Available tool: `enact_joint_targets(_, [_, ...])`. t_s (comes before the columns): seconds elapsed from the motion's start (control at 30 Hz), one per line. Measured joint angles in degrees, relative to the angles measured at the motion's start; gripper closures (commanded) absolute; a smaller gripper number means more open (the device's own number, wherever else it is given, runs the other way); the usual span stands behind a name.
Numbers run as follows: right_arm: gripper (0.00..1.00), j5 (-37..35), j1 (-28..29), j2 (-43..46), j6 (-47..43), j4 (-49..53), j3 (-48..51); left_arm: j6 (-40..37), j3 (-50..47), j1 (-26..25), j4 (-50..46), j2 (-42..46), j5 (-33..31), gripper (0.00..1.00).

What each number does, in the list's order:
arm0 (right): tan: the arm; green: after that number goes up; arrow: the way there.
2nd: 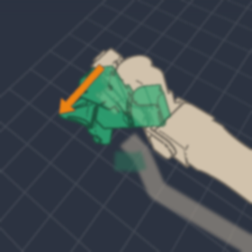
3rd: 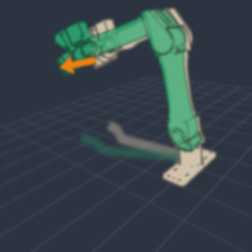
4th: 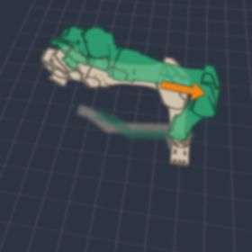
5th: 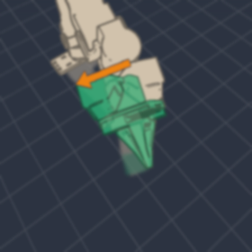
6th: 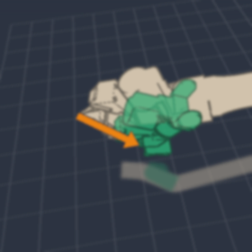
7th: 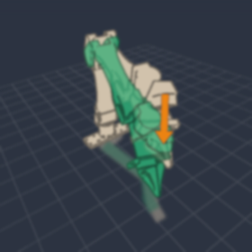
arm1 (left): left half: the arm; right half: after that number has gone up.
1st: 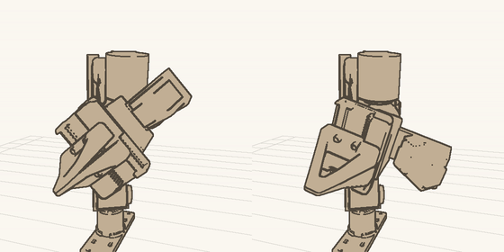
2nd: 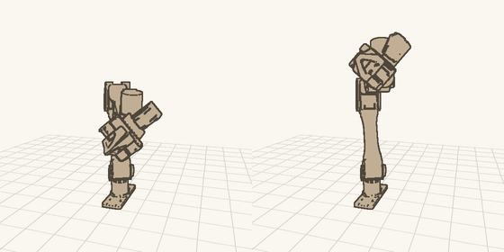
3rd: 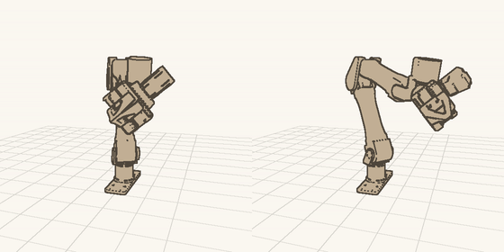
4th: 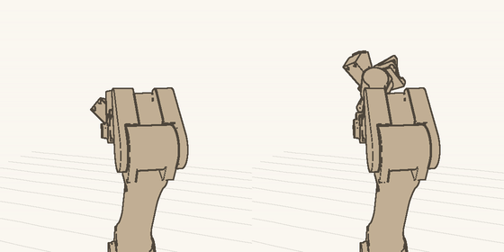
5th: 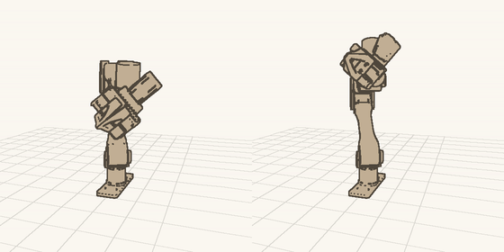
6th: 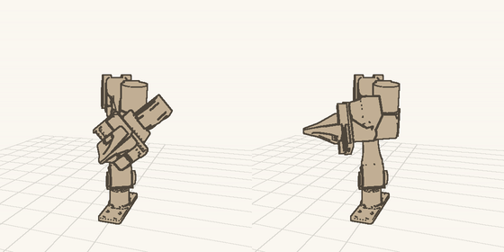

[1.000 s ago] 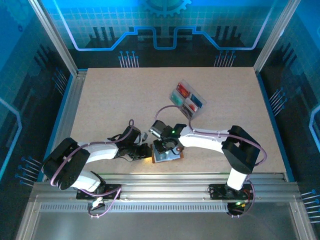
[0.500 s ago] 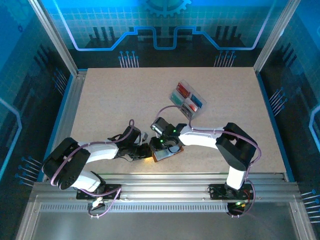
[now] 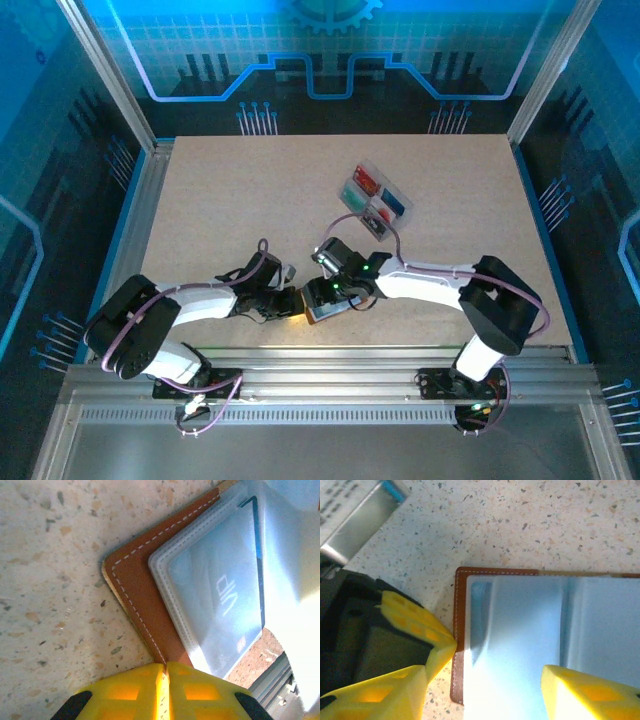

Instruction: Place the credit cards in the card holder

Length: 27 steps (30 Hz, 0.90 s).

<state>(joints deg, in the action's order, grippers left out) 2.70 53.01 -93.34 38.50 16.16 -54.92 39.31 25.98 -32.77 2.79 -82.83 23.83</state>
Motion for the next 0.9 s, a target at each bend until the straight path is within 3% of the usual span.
enact_joint_targets(0.1, [0.4,0.5,-0.59,2.47,0.0,-0.48,1.9,0.44,0.0,0.07,0.02,0.02,0.02,0.86])
enact_joint_targets(0.3, [0.59,2.38,-4.63,4.57,0.55,-3.02,7.26,1.25,-0.59,0.63,0.09,0.94,0.63,0.84])
enact_joint_targets(0.9, [0.48,15.37,-3.17,-4.0,0.92,-13.88,7.26,1.22,-1.01,5.11,-6.12,6.95,1.66,0.83])
